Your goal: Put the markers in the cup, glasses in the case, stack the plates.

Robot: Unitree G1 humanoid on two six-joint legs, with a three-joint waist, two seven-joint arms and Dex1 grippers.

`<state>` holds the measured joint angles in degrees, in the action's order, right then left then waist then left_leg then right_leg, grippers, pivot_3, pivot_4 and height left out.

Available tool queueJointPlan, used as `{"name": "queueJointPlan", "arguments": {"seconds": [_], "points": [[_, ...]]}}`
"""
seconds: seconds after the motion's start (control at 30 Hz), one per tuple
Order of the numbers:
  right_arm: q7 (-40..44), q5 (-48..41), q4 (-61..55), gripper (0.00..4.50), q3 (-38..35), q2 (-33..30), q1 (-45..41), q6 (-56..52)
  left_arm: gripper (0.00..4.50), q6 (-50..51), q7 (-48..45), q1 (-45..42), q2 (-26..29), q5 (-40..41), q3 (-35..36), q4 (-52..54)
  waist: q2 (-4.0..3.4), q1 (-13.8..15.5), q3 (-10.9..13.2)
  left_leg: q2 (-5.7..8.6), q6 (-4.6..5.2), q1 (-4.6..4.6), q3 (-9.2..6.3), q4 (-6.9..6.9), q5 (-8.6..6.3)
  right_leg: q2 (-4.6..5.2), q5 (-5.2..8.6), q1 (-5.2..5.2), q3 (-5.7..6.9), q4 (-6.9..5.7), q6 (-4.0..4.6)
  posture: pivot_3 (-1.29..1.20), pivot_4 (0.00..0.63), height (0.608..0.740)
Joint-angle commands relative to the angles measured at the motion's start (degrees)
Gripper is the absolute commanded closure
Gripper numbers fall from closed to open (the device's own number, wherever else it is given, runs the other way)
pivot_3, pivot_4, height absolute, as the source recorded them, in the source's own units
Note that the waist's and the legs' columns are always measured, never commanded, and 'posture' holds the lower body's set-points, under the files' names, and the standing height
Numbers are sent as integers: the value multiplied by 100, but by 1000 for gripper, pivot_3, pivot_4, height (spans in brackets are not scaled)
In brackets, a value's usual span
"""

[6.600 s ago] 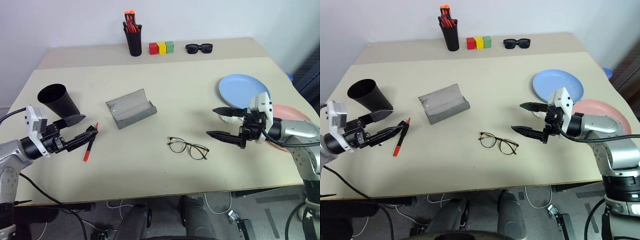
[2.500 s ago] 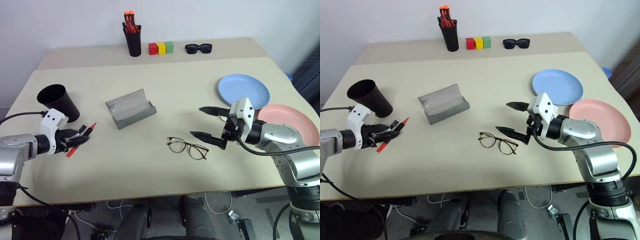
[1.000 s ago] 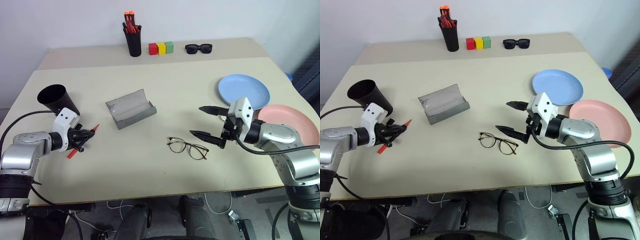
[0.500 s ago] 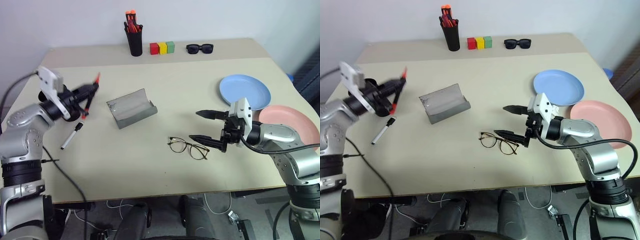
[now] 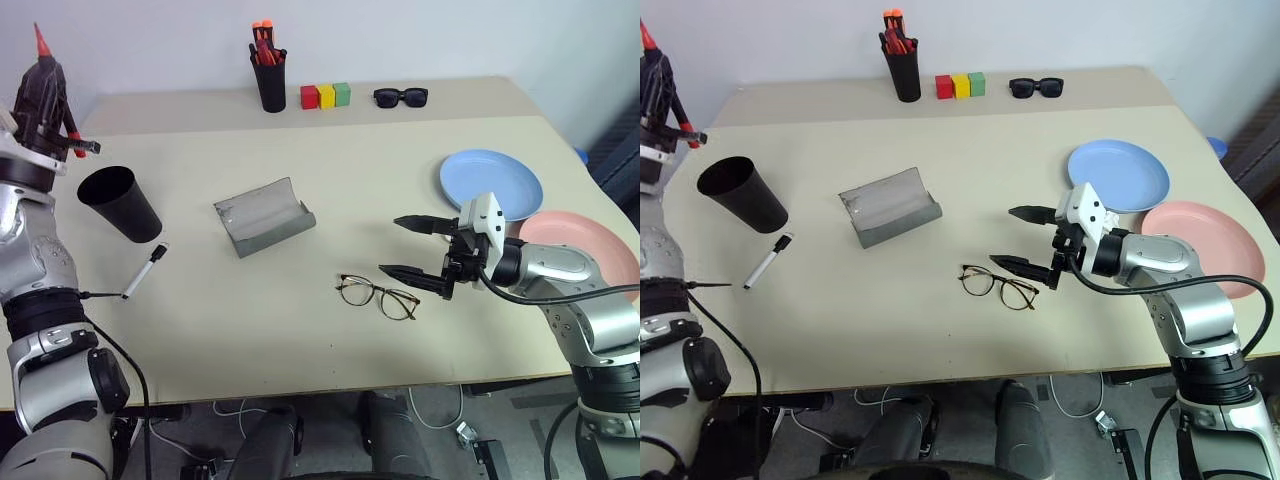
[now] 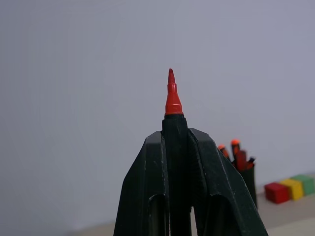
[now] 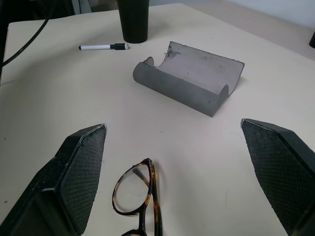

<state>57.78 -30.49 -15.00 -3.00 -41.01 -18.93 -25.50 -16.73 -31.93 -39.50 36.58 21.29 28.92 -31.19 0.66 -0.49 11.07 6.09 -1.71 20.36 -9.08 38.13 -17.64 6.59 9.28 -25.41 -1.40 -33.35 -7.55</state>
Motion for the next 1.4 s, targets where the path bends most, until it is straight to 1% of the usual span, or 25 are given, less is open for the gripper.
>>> {"name": "queueJointPlan", "arguments": {"seconds": [0.03,0.23,0.3,0.4,0.53,0.6,0.7,0.73,0.8,0.83,0.9,0.93,1.03,1.13,1.2,1.33,1.4], "points": [[-3,-14,-109,0,-67,8,-110,93,4462,-383,28,102,-75,31,81,-276,0,-3,0,0,0,0,0,0,0,0,0,0,0,0,0,0,150,740],[-20,20,-121,0,-71,6,-110,113,4462,-930,-18,-134,-83,-35,24,-1227,6,0,-3,2,0,1,0,1,0,-1,0,0,1,0,0,0,150,740],[-24,56,-131,0,-70,-4,-117,136,4462,-995,-168,-160,-119,17,-18,-1412,6,-2,-3,2,0,1,0,1,0,-1,0,0,1,0,0,0,150,740],[-37,80,-152,0,-89,-22,-100,155,3068,-990,-425,-109,-152,87,-85,-1475,6,-8,-3,2,1,1,0,1,0,-1,0,0,1,0,0,0,150,740],[-38,72,-163,0,-112,-27,-83,146,992,-1039,-489,-99,-171,134,-94,-1416,6,-8,-3,2,1,1,0,1,0,-1,0,0,1,0,0,0,150,740],[-48,72,-169,0,-105,-18,-86,140,44,-951,-583,-70,-180,214,-94,-1271,6,-11,-3,2,1,1,0,1,0,-1,0,0,1,0,0,0,150,740],[-62,91,-133,0,-83,5,-96,153,44,-565,-772,94,-144,313,-193,-741,6,-15,-3,1,1,1,0,1,-1,-1,0,0,1,0,0,0,150,740],[-65,90,-127,0,-81,10,-98,154,44,37,-1006,323,-71,510,-336,-176,6,-19,-3,-1,1,1,0,1,-1,-1,0,0,0,0,0,0,150,740],[-59,96,-110,0,-74,10,-100,169,44,1212,-1082,853,223,612,-603,967,6,-44,-3,-4,3,2,0,0,-2,0,0,-1,0,-1,0,0,150,740],[-55,96,-93,0,-69,15,-105,178,44,1871,-1164,1141,398,871,-666,1595,5,-61,-3,-5,4,2,-1,0,-3,0,0,-2,-2,-2,0,0,150,740],[-48,99,-48,0,-54,32,-128,195,44,3028,-1196,1569,695,1450,-619,2517,5,-62,-2,-8,7,2,0,-1,-4,-1,0,-5,-3,-6,0,0,150,740],[-43,119,-6,0,-37,48,-150,225,44,3288,-1146,1773,823,1421,-609,2779,5,-58,-2,-9,7,2,-3,-1,-4,-2,0,-5,-3,-6,0,0,150,740],[-34,152,89,0,18,92,-217,272,44,3925,-1189,2316,1097,1489,-545,3218,-2,-36,-4,-8,6,-4,-1,-1,-3,-3,0,-3,-3,-13,1,0,150,740],[-21,185,167,0,70,139,-289,325,44,4453,-1166,2893,1185,1679,-388,3742,-4,-31,-4,-9,6,-8,0,-1,-3,-4,1,0,-3,-15,1,0,150,740],[-16,193,191,0,81,152,-326,334,44,4745,-1048,3203,1231,1652,-326,3962,-1,-30,-3,-9,6,-5,-1,-1,-3,-5,1,-1,-2,-13,1,0,150,740],[3,208,205,0,74,143,-335,357,44,5064,-1101,3607,1303,1560,-262,4003,-1,-12,-3,-9,6,-4,0,-1,-3,-4,2,-1,-2,-12,2,0,150,740],[12,213,192,0,68,131,-308,365,44,5223,-1026,3621,1373,1467,-278,3844,-1,-9,-3,-9,5,-3,-2,-1,-3,-4,2,0,-2,-11,2,0,150,740]]}}
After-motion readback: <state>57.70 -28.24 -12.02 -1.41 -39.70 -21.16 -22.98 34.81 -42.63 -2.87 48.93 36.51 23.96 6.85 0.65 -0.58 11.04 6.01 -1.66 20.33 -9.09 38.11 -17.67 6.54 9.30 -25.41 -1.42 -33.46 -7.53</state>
